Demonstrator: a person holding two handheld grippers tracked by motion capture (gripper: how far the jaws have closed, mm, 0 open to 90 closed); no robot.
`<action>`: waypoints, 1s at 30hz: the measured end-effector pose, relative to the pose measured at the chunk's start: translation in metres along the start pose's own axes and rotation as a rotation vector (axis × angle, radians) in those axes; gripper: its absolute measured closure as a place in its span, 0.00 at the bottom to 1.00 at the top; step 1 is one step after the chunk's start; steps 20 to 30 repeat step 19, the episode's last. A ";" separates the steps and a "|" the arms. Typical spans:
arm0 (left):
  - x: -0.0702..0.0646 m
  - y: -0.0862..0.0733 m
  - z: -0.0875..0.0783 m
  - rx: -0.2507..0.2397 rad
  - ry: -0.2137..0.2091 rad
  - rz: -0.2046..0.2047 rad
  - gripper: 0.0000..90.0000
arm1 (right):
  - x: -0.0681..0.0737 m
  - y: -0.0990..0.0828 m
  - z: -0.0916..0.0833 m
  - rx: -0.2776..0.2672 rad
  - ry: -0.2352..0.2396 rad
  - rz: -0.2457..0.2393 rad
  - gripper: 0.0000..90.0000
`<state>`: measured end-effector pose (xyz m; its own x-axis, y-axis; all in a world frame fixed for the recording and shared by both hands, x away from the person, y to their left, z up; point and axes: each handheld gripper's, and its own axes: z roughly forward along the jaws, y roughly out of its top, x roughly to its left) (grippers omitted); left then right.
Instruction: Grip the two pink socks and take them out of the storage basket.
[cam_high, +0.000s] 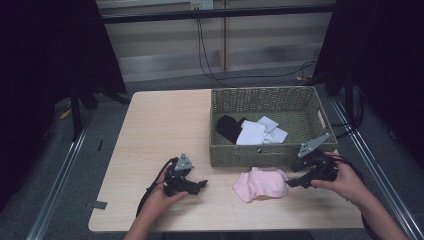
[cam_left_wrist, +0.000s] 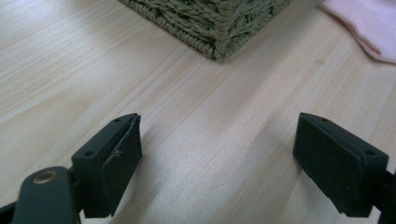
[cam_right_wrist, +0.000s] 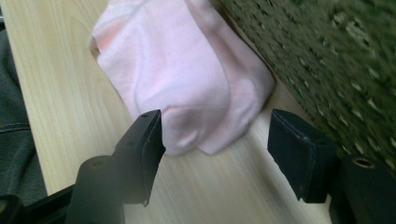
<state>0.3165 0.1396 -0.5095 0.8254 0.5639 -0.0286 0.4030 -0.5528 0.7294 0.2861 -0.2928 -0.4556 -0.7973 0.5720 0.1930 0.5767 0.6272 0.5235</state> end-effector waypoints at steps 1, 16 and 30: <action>0.000 0.000 0.000 0.000 0.002 0.001 0.17 | 0.000 -0.004 0.001 -0.002 -0.009 0.001 0.38; 0.001 0.000 0.000 0.001 0.010 0.009 0.17 | -0.002 -0.041 0.008 -0.054 -0.086 0.014 0.33; 0.001 0.000 0.000 0.001 0.011 0.009 0.17 | 0.000 -0.042 0.008 -0.047 -0.096 -0.002 0.33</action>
